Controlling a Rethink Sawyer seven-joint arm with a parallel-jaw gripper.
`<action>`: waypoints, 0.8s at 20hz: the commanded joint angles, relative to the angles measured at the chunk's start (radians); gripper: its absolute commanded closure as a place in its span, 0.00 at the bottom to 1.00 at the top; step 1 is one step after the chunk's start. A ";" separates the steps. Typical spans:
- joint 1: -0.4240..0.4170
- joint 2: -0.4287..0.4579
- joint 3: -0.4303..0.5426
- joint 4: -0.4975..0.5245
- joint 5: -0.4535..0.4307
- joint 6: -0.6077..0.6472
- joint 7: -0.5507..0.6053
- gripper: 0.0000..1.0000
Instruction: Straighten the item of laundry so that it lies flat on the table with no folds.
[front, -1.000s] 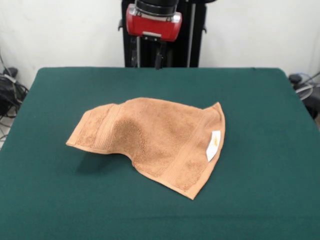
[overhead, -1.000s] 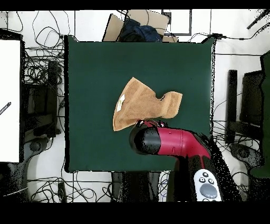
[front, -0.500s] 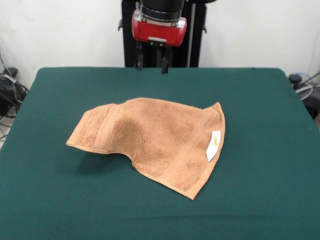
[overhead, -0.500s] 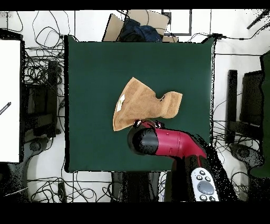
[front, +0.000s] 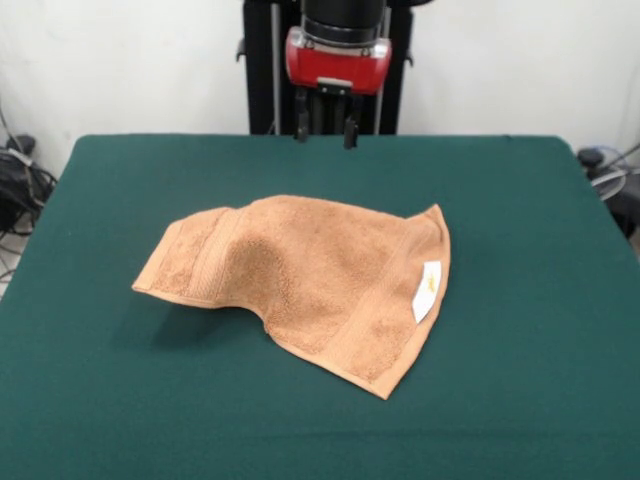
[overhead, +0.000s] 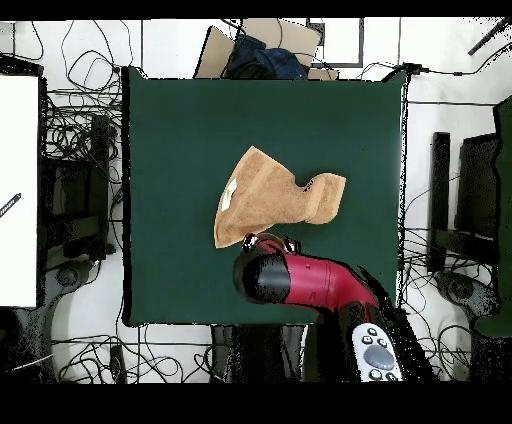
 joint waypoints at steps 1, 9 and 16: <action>0.047 0.068 0.044 0.061 0.066 -0.071 0.237 0.00; 0.106 0.121 0.020 0.067 0.112 -0.147 0.278 0.00; 0.141 0.162 0.014 0.075 0.158 -0.211 0.290 0.00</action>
